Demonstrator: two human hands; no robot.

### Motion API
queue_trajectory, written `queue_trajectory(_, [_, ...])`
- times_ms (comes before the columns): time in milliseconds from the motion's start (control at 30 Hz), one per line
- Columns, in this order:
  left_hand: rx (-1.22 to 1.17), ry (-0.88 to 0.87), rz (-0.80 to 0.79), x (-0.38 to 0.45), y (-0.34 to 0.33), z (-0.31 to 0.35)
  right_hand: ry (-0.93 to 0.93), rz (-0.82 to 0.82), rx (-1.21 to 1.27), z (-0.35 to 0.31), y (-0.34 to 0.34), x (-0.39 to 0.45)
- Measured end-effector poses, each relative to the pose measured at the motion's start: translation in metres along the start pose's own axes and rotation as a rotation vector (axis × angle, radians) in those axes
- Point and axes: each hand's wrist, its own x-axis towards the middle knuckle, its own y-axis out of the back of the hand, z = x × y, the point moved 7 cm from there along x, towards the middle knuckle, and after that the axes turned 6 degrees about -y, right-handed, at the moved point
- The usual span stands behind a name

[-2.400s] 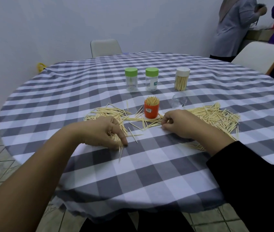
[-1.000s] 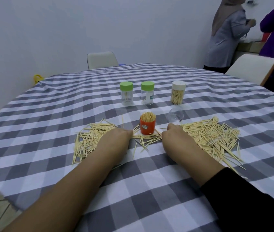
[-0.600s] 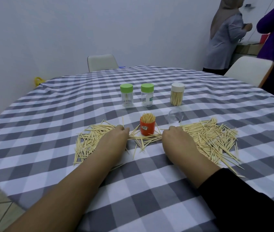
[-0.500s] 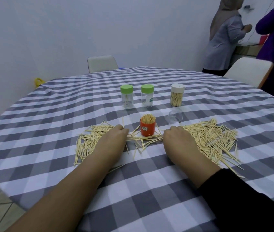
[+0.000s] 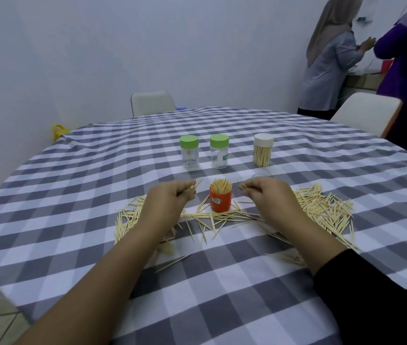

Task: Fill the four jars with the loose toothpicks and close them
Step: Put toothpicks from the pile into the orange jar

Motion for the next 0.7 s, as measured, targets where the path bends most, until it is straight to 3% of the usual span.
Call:
queue_trajectory(167, [-0.484, 0.119, 0.115, 0.022, -0.005, 0.008, -0.107, 0.019, 0.500, -0.008, 0.005, 0.017])
queue_trajectory(400, [-1.058, 0.231, 0.243, 0.035, -0.026, 0.016, -0.068, 0.229, 0.810, -0.009, 0.000, 0.024])
queue_trajectory(500, [-1.084, 0.229, 0.225, 0.033, -0.039, 0.012, -0.069, 0.229, 0.864, -0.003, -0.011, 0.022])
queue_trajectory(700, [-0.849, 0.178, 0.181, 0.034, -0.047, -0.001, -0.038, 0.155, 0.752, -0.001, -0.027, 0.026])
